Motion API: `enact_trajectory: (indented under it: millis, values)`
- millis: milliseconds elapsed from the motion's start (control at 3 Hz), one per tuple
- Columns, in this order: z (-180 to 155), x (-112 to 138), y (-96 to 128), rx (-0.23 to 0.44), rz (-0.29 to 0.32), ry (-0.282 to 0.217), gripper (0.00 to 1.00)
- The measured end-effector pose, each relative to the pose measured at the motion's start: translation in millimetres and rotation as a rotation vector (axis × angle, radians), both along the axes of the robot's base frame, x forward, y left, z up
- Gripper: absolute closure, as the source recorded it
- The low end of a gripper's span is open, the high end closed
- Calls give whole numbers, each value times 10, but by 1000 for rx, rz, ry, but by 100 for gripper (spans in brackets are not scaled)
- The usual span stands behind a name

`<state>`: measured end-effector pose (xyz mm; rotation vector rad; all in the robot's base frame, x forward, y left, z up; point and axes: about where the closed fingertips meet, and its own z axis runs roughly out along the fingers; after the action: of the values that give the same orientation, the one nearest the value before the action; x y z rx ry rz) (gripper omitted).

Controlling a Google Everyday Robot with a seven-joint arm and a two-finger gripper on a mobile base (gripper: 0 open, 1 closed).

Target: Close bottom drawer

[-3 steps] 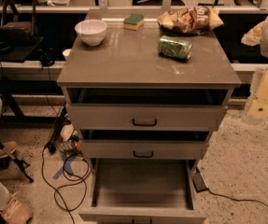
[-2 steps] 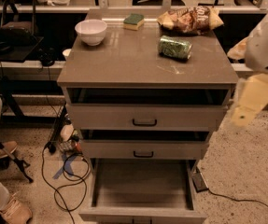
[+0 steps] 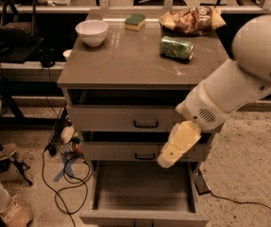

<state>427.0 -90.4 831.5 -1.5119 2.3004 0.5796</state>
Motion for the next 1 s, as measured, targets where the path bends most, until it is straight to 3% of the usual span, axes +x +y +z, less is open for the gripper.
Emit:
enact_trajectory:
  millis: [667, 1000]
  values:
    - [-74, 3, 97, 22, -10, 2, 0]
    - [-513, 105, 16, 39, -50, 59, 0]
